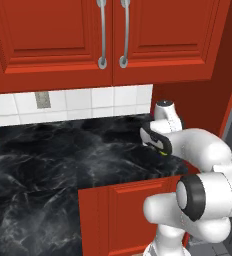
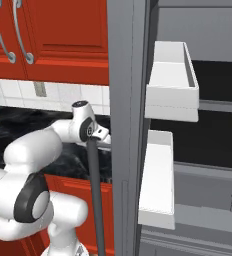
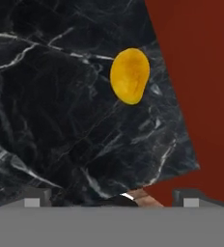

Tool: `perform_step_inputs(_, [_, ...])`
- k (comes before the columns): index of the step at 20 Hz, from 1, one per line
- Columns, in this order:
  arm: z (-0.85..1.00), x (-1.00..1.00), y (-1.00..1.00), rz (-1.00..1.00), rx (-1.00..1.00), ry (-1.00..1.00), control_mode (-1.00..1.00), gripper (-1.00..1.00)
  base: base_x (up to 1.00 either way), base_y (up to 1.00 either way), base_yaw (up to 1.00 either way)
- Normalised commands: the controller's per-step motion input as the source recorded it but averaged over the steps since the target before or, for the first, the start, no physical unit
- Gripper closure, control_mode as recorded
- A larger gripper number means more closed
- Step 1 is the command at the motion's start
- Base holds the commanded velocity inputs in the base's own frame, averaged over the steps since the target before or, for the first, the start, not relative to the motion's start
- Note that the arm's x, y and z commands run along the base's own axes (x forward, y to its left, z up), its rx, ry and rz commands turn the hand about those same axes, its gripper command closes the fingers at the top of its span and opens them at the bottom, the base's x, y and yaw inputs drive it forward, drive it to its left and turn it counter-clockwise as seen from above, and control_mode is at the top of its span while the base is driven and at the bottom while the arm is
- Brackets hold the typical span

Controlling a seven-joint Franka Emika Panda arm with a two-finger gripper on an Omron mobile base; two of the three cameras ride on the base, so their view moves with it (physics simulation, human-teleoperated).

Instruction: Place the mango in the correct fridge rack based on whether it is a fruit or vegetable. Finally, close the fridge door.

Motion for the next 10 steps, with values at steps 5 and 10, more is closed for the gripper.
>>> perform_step_inputs(5, [-0.27,0.39,-0.35,-0.06,0.0,0.0,-1.0,-1.0,0.0,0.0,0.0])
perform_step_inputs(10, [-0.21,0.25,-0.23,-0.04,0.0,0.0,-1.0,-1.0,0.0,0.0,0.0])
